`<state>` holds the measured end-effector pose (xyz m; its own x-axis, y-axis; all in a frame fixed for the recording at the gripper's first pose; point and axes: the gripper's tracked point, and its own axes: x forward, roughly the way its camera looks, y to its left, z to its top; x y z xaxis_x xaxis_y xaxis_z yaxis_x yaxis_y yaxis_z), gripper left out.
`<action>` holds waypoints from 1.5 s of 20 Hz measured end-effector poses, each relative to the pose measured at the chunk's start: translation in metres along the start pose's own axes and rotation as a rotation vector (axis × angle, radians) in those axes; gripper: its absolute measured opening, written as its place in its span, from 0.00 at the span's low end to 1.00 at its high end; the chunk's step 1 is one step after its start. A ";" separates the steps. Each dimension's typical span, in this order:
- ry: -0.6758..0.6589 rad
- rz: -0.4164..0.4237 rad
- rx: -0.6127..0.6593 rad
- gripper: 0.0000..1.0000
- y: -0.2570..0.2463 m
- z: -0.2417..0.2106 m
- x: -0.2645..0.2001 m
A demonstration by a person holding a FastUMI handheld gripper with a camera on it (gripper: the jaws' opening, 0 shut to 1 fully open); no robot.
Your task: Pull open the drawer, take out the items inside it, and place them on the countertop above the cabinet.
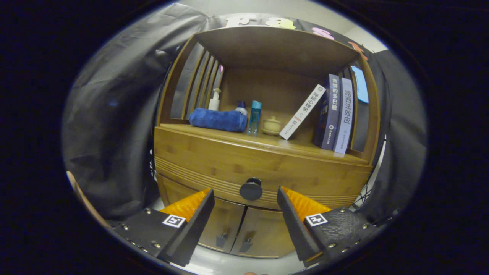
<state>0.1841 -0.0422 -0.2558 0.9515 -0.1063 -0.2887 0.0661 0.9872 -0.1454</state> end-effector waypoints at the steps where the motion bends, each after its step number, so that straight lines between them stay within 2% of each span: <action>1: 0.008 -0.002 -0.004 0.98 0.001 -0.002 0.007; 4: 0.053 -0.036 -0.033 0.97 -0.005 -0.013 0.030; 6: 0.054 -0.053 -0.028 0.72 -0.007 -0.012 0.042; 9: 0.061 -0.061 -0.010 0.70 -0.004 -0.010 0.058; 13: 0.069 -0.087 0.001 0.46 -0.006 -0.014 0.070; 15: 0.055 -0.084 0.019 0.44 -0.005 -0.011 0.069; 17: 0.070 -0.069 0.108 0.43 -0.004 -0.014 0.068; 19: 0.100 -0.069 0.185 0.36 -0.006 -0.016 0.067; 21: 0.106 -0.084 0.179 0.37 -0.008 -0.016 0.068; 22: 0.115 -0.083 0.167 0.28 -0.007 -0.018 0.068; 25: 0.138 -0.076 0.178 0.28 -0.006 -0.019 0.059; 30: 0.135 -0.071 0.162 0.28 -0.002 -0.024 0.012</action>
<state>0.1882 -0.0481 -0.2821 0.8944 -0.1807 -0.4092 0.1894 0.9817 -0.0195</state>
